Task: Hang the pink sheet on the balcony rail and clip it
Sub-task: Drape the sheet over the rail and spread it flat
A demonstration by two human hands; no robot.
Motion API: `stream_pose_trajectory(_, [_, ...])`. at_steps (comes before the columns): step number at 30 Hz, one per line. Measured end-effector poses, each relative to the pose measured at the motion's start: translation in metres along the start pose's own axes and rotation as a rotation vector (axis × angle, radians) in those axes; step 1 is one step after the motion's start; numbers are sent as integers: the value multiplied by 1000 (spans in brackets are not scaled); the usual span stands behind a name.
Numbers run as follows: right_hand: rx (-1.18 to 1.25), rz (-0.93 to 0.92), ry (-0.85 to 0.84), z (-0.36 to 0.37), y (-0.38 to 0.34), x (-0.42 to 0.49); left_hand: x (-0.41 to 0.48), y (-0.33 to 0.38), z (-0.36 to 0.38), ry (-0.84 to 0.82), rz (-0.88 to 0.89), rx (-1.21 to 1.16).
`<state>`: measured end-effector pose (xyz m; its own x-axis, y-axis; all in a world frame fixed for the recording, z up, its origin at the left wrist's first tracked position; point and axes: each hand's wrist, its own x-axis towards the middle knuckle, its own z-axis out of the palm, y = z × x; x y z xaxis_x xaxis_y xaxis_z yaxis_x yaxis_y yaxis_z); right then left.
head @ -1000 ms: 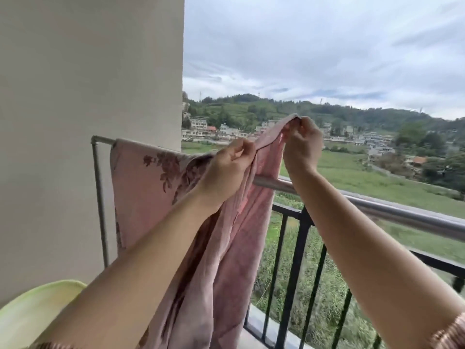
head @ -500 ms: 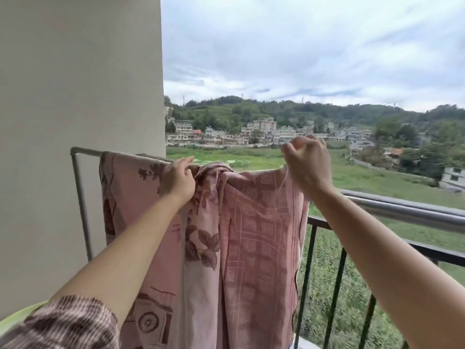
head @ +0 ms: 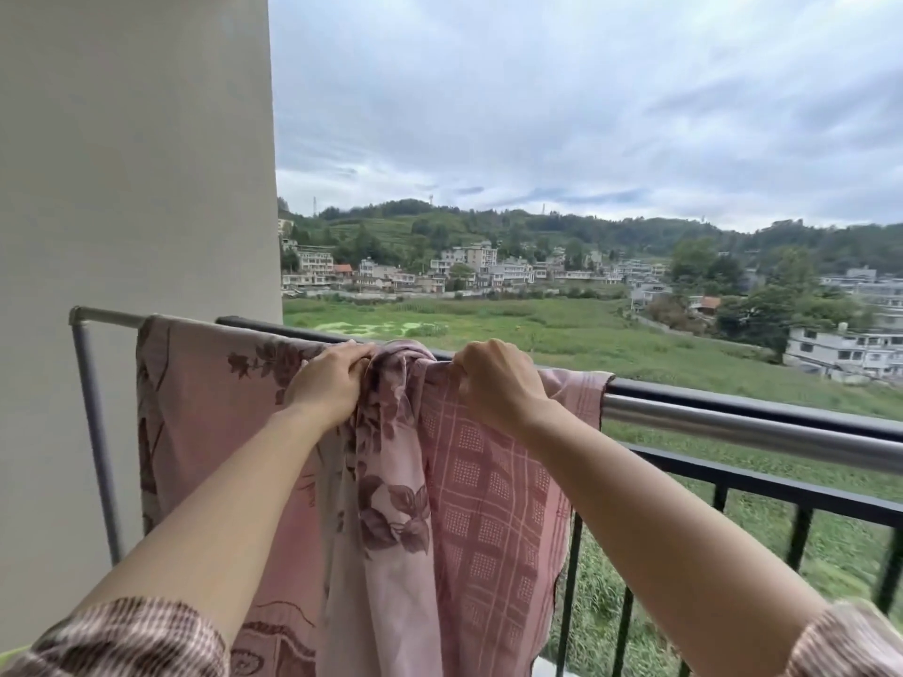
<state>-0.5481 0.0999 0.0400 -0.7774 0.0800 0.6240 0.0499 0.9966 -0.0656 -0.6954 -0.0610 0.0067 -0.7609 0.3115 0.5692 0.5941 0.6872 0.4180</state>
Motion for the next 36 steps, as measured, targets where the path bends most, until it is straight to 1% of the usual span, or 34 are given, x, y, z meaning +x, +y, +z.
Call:
stream_pose_trajectory(4, [52,20,51,-1,4,-2,5,-4,0,39,1,-44])
stream_pose_trajectory(6, [109,56,81,1,7,-2,6,-6,1,74,-38,-118])
stream_pose_trajectory(7, [136,69,91,3,9,-1,5,-8,2,126,-111,-177])
stream_pose_trajectory(9, [180,86,82,5,12,2,0,-16,6,234,-396,-321])
stream_pose_trajectory(10, [189,88,71,6,14,3,-2,-22,9,222,-544,-402])
stream_pose_trajectory(11, [190,88,65,7,15,4,-3,-26,13,166,-643,-488])
stream_pose_trajectory(13, [190,88,68,9,16,5,0,-27,19,63,-717,-648])
stream_pose_trajectory(15, [187,89,73,10,16,7,8,-20,19,26,-703,-707])
stream_pose_trajectory(17, [174,91,81,11,16,7,19,-11,18,24,-699,-733])
stream_pose_trajectory(19, [158,93,89,11,17,7,27,-8,17,31,-739,-798])
stream_pose_trajectory(23, [147,81,95,12,15,5,34,-19,6,22,-799,-880])
stream_pose_trajectory(26, [133,88,110,12,13,6,37,-25,0,1,-771,-902])
stream_pose_trajectory(31, [113,136,112,7,11,6,47,-36,-13,162,-742,-799])
stream_pose_trajectory(32, [109,164,119,4,13,6,52,-42,-18,196,-761,-807])
stream_pose_trajectory(34, [121,253,162,-4,24,4,63,-52,-27,244,-791,-895])
stream_pose_trajectory(36, [147,353,253,-16,38,-1,72,-62,-37,276,-796,-918])
